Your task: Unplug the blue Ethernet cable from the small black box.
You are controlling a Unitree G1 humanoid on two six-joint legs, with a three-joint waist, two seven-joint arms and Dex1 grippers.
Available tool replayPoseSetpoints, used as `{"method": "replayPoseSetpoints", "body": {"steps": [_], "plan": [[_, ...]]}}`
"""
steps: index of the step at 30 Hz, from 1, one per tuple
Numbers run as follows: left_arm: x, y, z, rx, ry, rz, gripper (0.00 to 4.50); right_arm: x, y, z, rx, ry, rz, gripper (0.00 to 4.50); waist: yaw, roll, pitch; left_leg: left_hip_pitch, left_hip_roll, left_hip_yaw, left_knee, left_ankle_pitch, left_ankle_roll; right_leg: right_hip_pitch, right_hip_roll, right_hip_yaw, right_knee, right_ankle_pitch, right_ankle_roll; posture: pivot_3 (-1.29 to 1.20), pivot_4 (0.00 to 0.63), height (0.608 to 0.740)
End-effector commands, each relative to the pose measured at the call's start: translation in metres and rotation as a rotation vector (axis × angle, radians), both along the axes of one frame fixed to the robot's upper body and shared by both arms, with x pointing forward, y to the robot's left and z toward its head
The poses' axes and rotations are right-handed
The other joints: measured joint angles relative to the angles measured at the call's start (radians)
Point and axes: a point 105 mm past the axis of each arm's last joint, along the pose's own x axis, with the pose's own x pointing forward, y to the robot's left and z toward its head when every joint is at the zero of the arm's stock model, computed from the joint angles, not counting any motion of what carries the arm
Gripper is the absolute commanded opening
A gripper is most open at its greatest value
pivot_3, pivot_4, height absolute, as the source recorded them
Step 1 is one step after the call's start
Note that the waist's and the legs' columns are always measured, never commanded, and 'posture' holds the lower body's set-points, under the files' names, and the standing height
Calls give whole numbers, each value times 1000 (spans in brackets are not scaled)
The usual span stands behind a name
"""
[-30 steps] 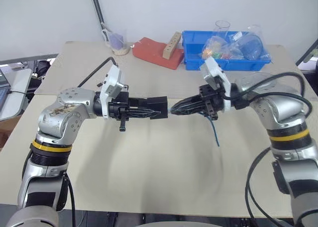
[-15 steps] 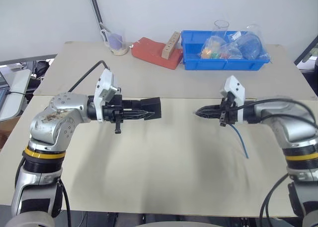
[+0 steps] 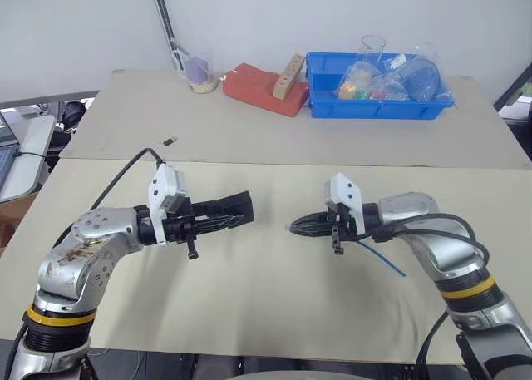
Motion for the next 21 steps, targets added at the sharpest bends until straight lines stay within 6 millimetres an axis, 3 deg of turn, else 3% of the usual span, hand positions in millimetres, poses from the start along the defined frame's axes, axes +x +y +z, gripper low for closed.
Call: {"method": "replayPoseSetpoints", "body": {"steps": [1, 2, 6, 12, 17, 21], "plan": [[-3, 3, 11, -1, -70, 12, 545, 5, 2, -5, -24, -55, 36, 485, 0, 0, 0, 0, 0, 0, 0, 0, 0, 0, 0, 0, 0, 0, 0, 0, 150, 740], [-3, 4, 11, 1, -71, 18, 545, 6, 2, -7, -28, -53, 36, 1005, 0, 0, 0, 0, 0, 0, 0, 0, 0, 0, 1, 0, 0, 0, 0, 0, 150, 740], [-5, 7, 10, 3, -76, 36, 545, 8, -5, -7, -39, -51, 48, 2394, 0, 0, 0, 0, 0, 0, 0, 0, 0, 0, 0, 0, 0, 0, 0, 0, 150, 740], [-4, 15, 10, -1, -80, 101, 545, -3, -13, 25, -3, -51, 95, 4449, 0, 0, 0, 0, 0, 0, -1, 0, 0, 0, 0, 0, 0, 0, 0, 0, 150, 740], [12, 43, 12, -30, -116, 311, 545, -11, -7, 67, 101, -92, 55, 4482, -4, 0, 0, 0, 1, -1, -1, 0, 0, 0, 0, 0, 1, 0, 0, 0, 150, 740], [39, 79, 15, -96, -196, 623, 545, -13, 4, 101, 182, -144, 3, 4482, -2, 0, 0, 0, 1, -2, -1, 0, 0, 0, 0, -1, 1, 0, 0, 0, 150, 740]]}}
